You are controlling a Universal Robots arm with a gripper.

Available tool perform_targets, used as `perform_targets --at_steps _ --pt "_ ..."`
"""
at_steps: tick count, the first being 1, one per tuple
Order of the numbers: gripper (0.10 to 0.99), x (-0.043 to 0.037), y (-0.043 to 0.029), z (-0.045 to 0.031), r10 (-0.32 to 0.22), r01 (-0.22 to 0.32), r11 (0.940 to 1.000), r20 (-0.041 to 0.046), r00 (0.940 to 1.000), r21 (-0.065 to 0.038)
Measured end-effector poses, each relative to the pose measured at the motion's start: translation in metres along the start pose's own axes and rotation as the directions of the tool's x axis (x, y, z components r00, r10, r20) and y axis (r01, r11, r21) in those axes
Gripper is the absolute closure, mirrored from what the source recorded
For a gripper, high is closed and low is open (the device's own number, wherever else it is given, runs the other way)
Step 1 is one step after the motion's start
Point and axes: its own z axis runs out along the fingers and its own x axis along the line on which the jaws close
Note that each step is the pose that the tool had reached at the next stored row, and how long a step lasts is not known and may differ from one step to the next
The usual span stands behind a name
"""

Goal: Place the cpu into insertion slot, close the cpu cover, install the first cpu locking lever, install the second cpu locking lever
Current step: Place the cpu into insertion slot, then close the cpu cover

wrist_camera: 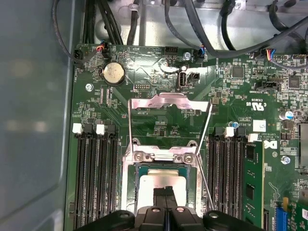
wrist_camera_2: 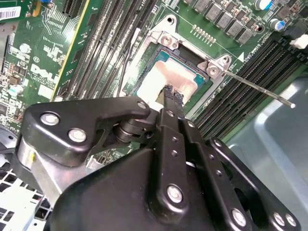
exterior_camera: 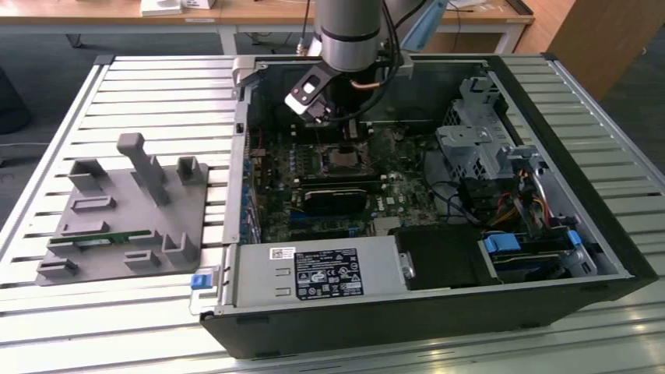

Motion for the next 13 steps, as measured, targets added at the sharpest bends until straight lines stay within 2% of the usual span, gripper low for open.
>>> perform_targets --at_steps 13 --pt "0.98 0.0 0.0002 -0.0039 0.0 0.0 1.0 0.0 1.0 0.001"
